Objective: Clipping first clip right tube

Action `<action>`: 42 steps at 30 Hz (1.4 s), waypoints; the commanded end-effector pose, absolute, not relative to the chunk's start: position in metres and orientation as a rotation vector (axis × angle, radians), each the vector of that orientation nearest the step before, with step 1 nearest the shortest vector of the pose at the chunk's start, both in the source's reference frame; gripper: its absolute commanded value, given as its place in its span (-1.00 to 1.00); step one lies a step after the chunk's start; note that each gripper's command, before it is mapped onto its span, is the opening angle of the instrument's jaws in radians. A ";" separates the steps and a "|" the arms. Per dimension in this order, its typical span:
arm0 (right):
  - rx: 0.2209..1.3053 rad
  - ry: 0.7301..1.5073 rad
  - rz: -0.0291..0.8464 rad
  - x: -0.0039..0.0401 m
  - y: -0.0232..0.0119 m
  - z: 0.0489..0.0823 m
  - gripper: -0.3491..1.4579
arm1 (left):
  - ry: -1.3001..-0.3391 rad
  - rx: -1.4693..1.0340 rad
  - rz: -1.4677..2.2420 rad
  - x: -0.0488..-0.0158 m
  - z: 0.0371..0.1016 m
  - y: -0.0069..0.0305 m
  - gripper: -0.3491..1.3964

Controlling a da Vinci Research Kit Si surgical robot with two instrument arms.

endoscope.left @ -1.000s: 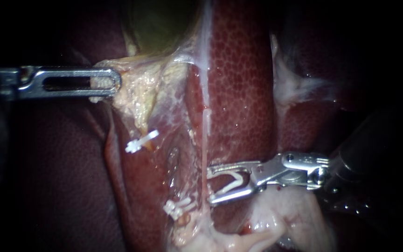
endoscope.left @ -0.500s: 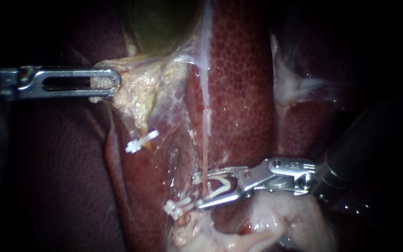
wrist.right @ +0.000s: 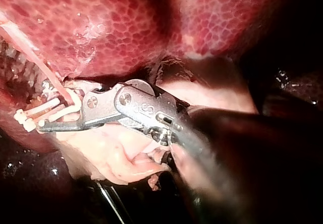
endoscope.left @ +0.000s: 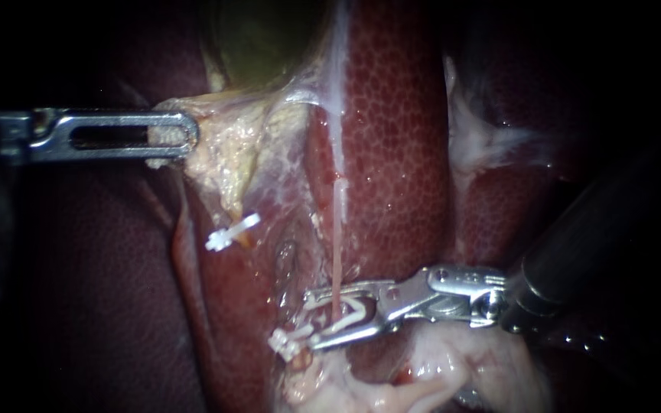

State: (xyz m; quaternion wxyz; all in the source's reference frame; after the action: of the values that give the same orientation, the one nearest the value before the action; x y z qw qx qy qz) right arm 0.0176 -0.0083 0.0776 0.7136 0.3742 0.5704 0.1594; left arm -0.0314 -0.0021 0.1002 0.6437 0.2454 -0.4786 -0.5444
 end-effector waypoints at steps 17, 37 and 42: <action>0.837 1.265 0.346 0.0178 -0.0083 0.0777 -0.40 | -1.090 0.559 -1.240 -0.0314 0.1002 -0.0021 -1.00; 0.871 1.246 0.332 0.0174 -0.0081 0.0775 -1.00 | -1.090 0.559 -1.240 -0.0314 0.1002 -0.0021 -1.00; 0.893 1.204 0.347 0.0173 -0.0078 0.0772 -1.00 | -1.090 0.559 -1.240 -0.0314 0.1002 -0.0021 -1.00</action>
State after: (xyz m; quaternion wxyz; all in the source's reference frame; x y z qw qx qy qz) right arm 0.0173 -0.0078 0.0771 0.7181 0.4039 0.5446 0.1572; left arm -0.0314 -0.0021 0.1002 0.6437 0.2455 -0.4785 -0.5444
